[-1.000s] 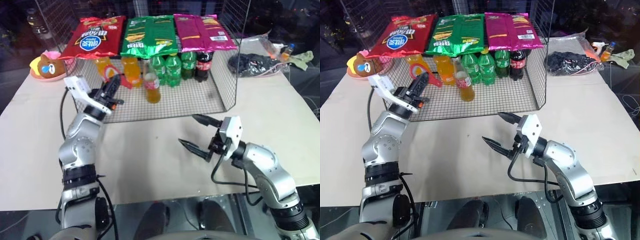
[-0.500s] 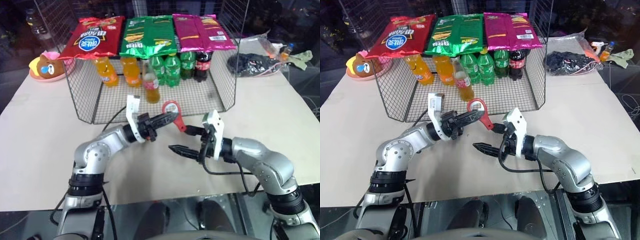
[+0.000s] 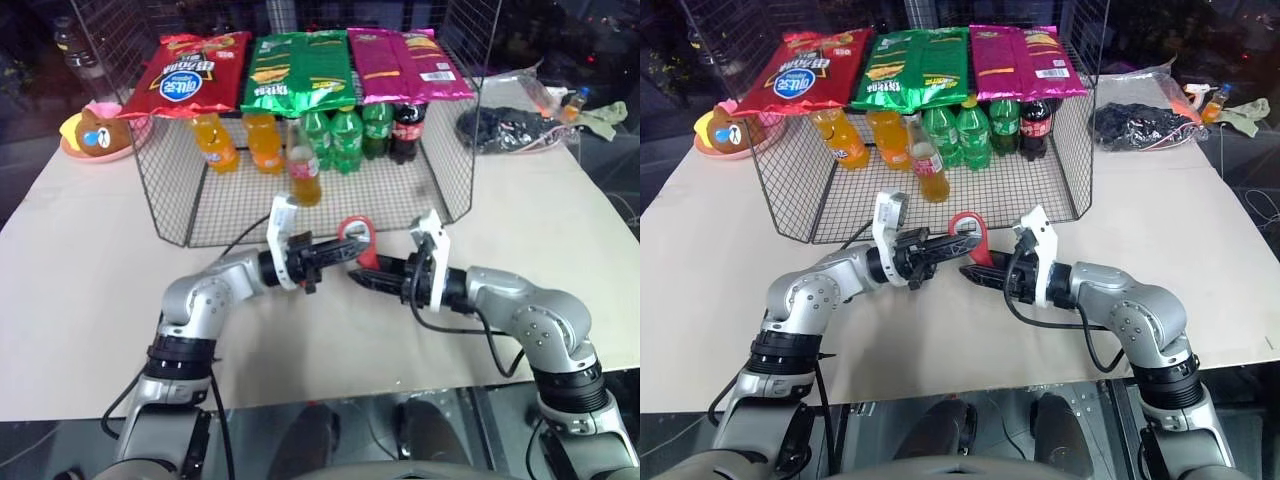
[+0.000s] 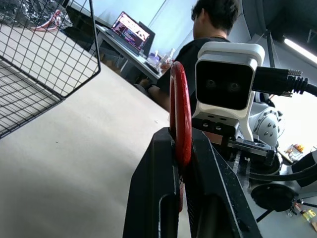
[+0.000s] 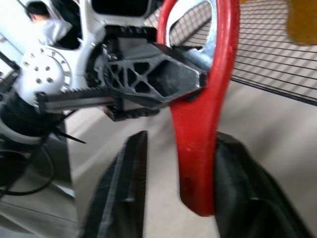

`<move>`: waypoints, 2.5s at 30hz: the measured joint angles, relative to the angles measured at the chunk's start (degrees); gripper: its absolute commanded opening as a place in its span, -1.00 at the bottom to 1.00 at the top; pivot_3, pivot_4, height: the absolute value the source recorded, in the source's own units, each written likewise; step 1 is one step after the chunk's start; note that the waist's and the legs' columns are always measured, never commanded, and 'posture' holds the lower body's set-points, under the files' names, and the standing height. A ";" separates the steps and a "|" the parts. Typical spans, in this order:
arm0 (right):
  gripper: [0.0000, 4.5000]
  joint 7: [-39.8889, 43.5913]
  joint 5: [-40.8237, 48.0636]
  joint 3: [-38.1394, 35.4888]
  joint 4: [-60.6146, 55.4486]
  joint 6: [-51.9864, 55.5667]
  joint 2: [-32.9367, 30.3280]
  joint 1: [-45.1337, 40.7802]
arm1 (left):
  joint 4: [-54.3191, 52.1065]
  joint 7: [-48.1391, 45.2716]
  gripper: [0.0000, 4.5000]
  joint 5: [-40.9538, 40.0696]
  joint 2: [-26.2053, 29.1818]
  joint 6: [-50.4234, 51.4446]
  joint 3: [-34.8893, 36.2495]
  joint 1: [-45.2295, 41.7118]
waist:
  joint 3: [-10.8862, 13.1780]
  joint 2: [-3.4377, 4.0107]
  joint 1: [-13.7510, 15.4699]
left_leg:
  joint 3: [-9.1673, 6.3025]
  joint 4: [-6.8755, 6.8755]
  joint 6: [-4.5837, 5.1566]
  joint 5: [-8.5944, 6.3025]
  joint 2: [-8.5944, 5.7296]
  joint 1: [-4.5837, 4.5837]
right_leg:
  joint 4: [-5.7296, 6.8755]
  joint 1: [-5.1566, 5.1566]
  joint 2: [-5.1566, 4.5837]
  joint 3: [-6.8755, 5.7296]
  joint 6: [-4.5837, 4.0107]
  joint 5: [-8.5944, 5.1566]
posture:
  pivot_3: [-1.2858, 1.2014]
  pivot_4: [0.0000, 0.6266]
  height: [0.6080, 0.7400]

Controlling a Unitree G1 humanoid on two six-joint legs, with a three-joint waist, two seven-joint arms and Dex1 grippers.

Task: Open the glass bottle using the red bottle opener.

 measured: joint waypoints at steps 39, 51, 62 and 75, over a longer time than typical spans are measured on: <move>-0.97 -3.74 10.24 -6.99 2.13 9.19 2.13 0.94 | -3.45 6.96 0.99 0.01 -2.01 -3.36 8.50 4.11 | 0.02 0.02 -0.04 | -0.11 0.08 0.00 0.00 0.01 -0.13 | 0.00 -0.08 -0.04 -0.08 0.00 0.00 | 0.03 -0.52 1.00; -0.97 -12.42 -5.71 -12.46 1.69 -12.50 3.56 5.70 | -3.27 23.76 0.99 20.69 -7.61 -32.97 13.70 6.44 | 0.01 0.02 0.32 | -0.10 0.12 -0.01 0.00 -0.05 -0.25 | 0.00 -0.15 -0.02 -0.13 0.01 0.01 | 0.03 -0.52 1.00; -0.97 -13.65 -12.96 -6.86 1.42 -18.62 6.61 6.32 | 29.05 34.77 0.99 39.10 -9.06 -54.99 9.65 -11.10 | 0.02 0.02 0.07 | -0.35 0.35 -0.02 0.02 -0.21 -0.61 | -0.01 -0.30 -0.08 -0.36 0.02 0.01 | 0.03 -0.52 1.00; -0.97 -14.83 -15.68 -6.14 -0.70 -19.84 7.28 8.65 | 50.43 33.47 0.99 40.47 -10.60 -62.27 9.01 -21.58 | 0.02 0.02 -0.03 | -0.42 0.46 -0.02 0.02 -0.30 -0.62 | 0.07 -0.29 -0.05 -0.43 0.02 0.01 | 0.03 -0.52 1.00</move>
